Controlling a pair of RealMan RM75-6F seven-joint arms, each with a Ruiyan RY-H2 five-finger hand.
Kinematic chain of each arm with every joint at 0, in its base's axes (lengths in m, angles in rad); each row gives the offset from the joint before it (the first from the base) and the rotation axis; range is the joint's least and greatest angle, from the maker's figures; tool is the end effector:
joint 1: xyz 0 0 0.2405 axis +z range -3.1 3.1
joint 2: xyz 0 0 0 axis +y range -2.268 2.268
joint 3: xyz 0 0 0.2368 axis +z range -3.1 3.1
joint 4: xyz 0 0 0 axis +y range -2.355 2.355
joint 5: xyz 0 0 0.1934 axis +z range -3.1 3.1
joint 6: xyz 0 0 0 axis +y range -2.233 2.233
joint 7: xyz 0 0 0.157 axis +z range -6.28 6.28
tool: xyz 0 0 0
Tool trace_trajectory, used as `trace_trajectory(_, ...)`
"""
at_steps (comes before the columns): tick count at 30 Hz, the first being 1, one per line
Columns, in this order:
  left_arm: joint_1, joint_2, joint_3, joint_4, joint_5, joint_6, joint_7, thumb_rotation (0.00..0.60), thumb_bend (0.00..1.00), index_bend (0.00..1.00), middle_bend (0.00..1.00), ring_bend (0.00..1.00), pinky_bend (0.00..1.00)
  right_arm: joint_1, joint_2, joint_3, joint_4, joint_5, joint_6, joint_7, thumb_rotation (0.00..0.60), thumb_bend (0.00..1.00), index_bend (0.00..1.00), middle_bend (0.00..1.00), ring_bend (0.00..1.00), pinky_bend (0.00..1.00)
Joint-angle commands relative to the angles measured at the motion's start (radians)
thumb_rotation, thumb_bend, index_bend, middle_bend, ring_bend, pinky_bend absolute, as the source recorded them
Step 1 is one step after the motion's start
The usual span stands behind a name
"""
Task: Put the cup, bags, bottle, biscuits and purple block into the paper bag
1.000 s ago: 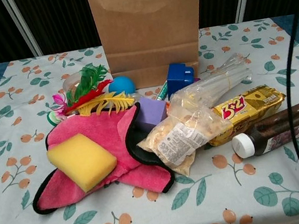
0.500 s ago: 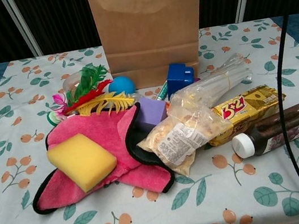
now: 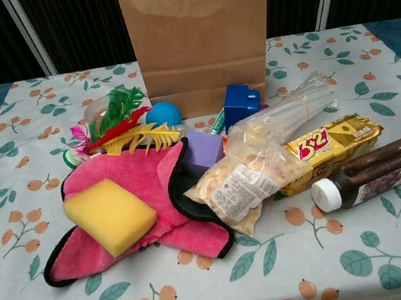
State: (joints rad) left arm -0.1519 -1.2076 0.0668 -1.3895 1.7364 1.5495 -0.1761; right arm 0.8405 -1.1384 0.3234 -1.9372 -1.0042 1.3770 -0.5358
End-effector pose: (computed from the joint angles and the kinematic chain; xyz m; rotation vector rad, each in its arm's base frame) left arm -0.2798 0.1857 0.1337 -1.6552 -0.8562 -1.0610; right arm -0.0450 -0.3486 0.1708 1.4972 -0.5599 1.2193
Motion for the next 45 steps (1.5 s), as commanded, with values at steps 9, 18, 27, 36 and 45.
trace_trajectory(9, -0.005, -0.018, 0.010, -0.003, 0.007, -0.017, 0.026, 0.600, 0.00, 0.09, 0.07, 0.06, 0.19, -0.227, 0.035, -0.353, 0.307, -0.422, -0.202, 0.517, 0.600, 0.05, 0.19, 0.27, 0.11, 0.12)
trace_trajectory(18, 0.000, -0.015, 0.011, -0.005, 0.003, -0.014, 0.056, 0.600, 0.00, 0.09, 0.07, 0.06, 0.19, -0.142, -0.064, -0.346, 0.462, -0.434, -0.429, 0.562, 0.600, 0.06, 0.19, 0.26, 0.09, 0.12)
trace_trajectory(27, -0.002, -0.014, -0.002, 0.019, 0.003, 0.004, 0.070, 0.600, 0.00, 0.09, 0.07, 0.06, 0.19, -0.105, -0.220, -0.299, 0.589, -0.458, -0.445, 0.533, 0.600, 0.06, 0.19, 0.26, 0.09, 0.12)
trace_trajectory(36, -0.003, -0.025, -0.004, 0.045, 0.003, 0.007, 0.064, 0.600, 0.00, 0.09, 0.07, 0.06, 0.19, -0.086, -0.355, -0.261, 0.703, -0.455, -0.436, 0.511, 0.600, 0.09, 0.19, 0.26, 0.09, 0.12)
trace_trajectory(45, -0.001, -0.026, -0.009, 0.064, -0.011, 0.011, 0.054, 0.600, 0.00, 0.09, 0.07, 0.06, 0.19, -0.077, -0.416, -0.253, 0.758, -0.422, -0.482, 0.485, 0.600, 0.10, 0.19, 0.26, 0.09, 0.12)
